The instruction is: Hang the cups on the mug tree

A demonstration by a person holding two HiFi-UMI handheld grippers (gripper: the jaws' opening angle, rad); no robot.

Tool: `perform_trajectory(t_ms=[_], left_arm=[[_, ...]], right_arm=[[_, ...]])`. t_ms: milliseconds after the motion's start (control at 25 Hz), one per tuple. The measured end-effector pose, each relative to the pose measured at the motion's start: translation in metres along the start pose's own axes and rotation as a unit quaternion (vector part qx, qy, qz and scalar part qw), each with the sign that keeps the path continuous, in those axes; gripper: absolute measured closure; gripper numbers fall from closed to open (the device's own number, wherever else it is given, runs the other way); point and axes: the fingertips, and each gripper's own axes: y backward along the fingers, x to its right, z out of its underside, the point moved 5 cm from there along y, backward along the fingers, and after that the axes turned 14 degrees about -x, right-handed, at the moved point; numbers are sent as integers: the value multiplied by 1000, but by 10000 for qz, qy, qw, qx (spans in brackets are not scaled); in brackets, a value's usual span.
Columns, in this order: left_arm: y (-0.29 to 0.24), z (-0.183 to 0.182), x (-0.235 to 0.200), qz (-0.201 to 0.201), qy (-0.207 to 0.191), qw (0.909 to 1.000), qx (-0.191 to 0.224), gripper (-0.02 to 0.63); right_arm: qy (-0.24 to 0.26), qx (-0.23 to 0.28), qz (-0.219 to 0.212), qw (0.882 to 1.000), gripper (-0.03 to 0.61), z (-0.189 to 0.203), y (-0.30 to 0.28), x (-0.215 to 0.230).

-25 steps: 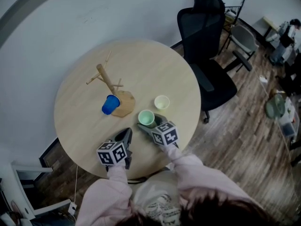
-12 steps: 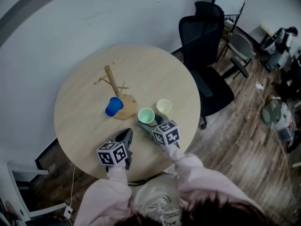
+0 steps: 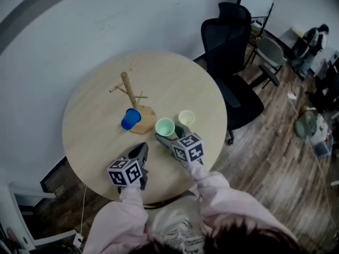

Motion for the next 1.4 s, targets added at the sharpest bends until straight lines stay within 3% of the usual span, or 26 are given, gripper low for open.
perform_trajectory(t_ms=[800, 1200, 1400], left_arm=[[31, -36, 27, -386, -1, 9975, 584, 614], [38, -50, 33, -446, -157, 9966, 670, 614], [38, -58, 26, -282, -295, 9974, 593, 614]], right_arm=[[1116, -519, -285, 9920, 270, -68, 23, -2], [1220, -575, -283, 9905, 270, -81, 23, -1], [1236, -614, -149, 9903, 270, -85, 22, 1]])
